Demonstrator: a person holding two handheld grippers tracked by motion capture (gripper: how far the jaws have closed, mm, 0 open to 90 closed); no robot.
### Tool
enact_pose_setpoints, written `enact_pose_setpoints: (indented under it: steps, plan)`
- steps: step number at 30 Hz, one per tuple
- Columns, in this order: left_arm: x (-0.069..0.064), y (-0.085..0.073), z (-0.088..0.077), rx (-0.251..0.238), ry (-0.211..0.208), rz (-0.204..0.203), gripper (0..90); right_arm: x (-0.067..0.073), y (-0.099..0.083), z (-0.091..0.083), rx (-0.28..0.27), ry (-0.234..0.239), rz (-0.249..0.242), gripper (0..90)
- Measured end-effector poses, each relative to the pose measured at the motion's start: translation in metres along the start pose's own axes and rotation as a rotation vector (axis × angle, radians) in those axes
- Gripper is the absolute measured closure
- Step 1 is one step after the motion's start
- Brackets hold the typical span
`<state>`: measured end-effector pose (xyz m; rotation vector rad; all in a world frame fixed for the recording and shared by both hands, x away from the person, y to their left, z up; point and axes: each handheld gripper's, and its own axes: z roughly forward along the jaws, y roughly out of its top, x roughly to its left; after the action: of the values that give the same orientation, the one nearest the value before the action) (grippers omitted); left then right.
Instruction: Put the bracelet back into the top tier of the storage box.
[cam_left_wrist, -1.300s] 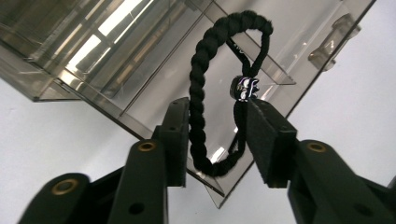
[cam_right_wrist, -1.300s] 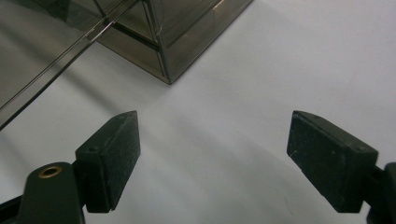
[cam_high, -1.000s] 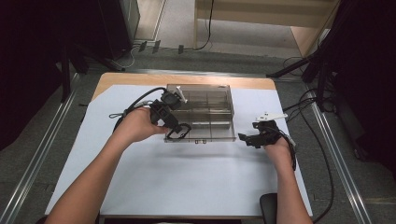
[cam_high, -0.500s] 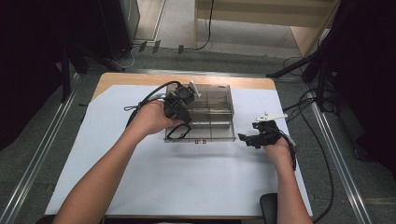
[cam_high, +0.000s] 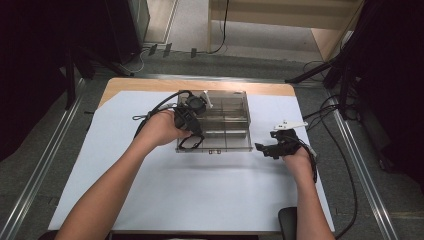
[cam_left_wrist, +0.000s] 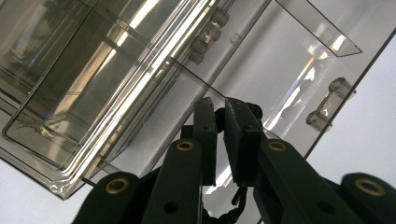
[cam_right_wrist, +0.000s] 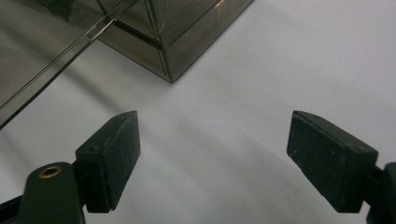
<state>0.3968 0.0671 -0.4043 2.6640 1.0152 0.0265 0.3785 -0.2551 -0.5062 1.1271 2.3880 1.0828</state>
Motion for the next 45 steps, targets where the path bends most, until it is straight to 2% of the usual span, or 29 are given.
enact_pose_setpoints:
  steps: [4, 8, 16, 19, 23, 26, 29, 32, 38, 45]
  plan:
    - [0.000, 0.000, 0.002, 0.005, 0.002, 0.001, 85.0, 0.000, 0.000, 0.000, 0.002, 0.001, 0.000, 18.3]
    - [0.000, -0.001, 0.007, 0.032, 0.025, 0.003, 86.0, 0.000, 0.000, 0.000, 0.001, 0.001, -0.001, 18.3]
    - [0.001, -0.003, 0.006, 0.031, 0.022, 0.001, 85.9, 0.000, 0.000, 0.000, 0.001, 0.001, -0.001, 18.3]
    - [0.000, -0.002, 0.002, 0.013, 0.011, 0.000, 86.4, 0.000, 0.000, 0.000, -0.001, 0.001, 0.001, 18.3]
    - [-0.008, 0.002, -0.006, -0.011, 0.017, 0.027, 87.7, 0.000, 0.000, 0.000, 0.000, 0.000, 0.002, 18.3]
    - [-0.016, 0.008, -0.010, -0.032, 0.000, 0.051, 88.0, 0.000, 0.000, 0.000, 0.000, -0.001, -0.001, 18.3]
    - [-0.021, 0.014, -0.007, -0.037, -0.019, 0.059, 88.0, 0.000, 0.000, 0.000, 0.001, 0.001, 0.004, 18.3]
    - [-0.024, 0.017, 0.000, -0.018, -0.016, 0.062, 88.0, 0.000, 0.000, 0.000, -0.001, 0.003, 0.004, 18.3]
    - [-0.018, 0.013, 0.004, -0.007, -0.010, 0.044, 88.0, -0.001, -0.001, 0.000, -0.003, 0.003, 0.004, 18.3]
    - [-0.011, 0.004, 0.004, -0.022, -0.004, 0.025, 87.0, 0.000, 0.000, 0.000, 0.000, 0.002, 0.001, 18.3]
